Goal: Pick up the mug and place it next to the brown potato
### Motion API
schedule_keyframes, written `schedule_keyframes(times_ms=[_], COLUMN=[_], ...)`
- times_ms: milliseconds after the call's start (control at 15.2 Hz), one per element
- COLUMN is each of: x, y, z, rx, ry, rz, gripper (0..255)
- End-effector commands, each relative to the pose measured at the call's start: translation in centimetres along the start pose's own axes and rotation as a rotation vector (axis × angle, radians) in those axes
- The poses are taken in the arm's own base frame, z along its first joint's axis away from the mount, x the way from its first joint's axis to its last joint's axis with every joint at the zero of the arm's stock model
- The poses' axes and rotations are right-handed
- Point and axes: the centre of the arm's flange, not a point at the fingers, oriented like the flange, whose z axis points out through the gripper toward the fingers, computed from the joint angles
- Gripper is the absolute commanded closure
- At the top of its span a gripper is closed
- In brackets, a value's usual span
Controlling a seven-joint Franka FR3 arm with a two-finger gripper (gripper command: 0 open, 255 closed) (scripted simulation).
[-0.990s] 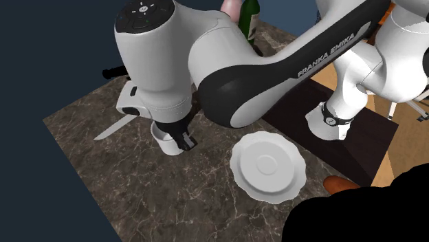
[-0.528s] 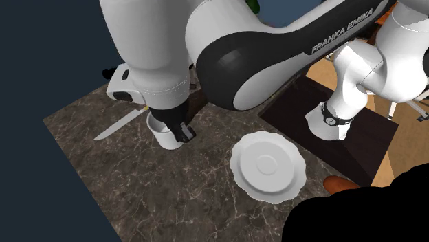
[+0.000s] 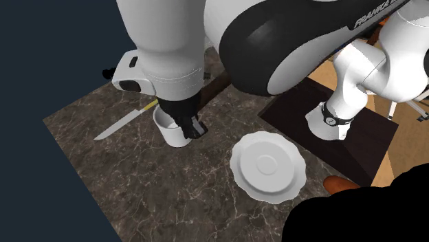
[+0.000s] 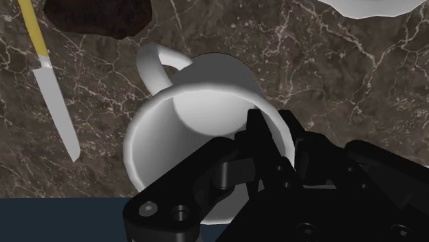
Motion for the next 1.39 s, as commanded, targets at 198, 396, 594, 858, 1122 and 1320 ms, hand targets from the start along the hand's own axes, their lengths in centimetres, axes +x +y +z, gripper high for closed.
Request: schedule_keyframes(times_ms=[198, 396, 594, 858, 1122, 1320], x=[-3.4, -5.5, -7.5, -10.3, -13.0, -15.1], y=[-5.7, -9.1, -12.5, -17.0, -21.5, -24.9], z=[-0.4, -0.6, -0.9, -1.2, -1.5, -1.7], rx=[0.0, 0.0, 0.0, 0.0, 0.0, 0.0], ry=[0.001, 0.001, 0.001, 0.001, 0.001, 0.001], rz=[0.0, 0.0, 0.0, 0.0, 0.0, 0.0], gripper=[255, 255, 255, 255, 255, 255])
